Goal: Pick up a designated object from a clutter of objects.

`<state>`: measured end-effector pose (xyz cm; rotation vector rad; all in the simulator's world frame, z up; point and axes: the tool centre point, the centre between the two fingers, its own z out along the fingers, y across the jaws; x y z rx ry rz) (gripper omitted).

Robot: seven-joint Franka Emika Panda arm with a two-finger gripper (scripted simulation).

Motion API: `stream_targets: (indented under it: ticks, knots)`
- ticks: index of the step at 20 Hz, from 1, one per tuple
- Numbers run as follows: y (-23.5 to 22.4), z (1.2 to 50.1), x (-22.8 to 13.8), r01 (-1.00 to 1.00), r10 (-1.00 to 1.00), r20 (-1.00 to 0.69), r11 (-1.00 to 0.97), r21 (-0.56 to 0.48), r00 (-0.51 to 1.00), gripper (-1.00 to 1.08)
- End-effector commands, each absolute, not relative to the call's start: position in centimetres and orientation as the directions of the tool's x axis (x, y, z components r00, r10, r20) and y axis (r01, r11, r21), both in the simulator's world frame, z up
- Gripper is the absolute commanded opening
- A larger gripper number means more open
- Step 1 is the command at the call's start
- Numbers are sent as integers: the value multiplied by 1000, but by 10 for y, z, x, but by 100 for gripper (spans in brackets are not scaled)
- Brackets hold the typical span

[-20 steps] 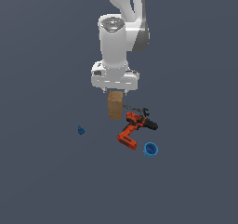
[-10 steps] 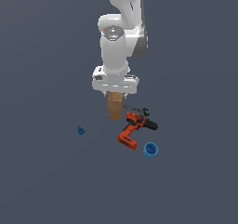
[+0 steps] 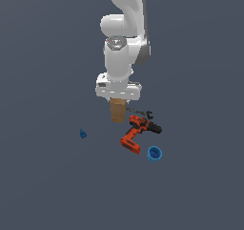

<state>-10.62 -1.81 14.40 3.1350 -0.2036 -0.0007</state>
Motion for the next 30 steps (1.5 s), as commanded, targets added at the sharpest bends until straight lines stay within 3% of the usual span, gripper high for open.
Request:
stream_targets:
  ticks: [1,17,30]
  knots:
    - [-18,143,-106,-130,-130,0,-992,0,992,-100]
    - [-11,154,-102,-130,-130,1,-992,0,992,-100]
    - [38,226,-70,-130,-130,1,-992,1,992,-100]
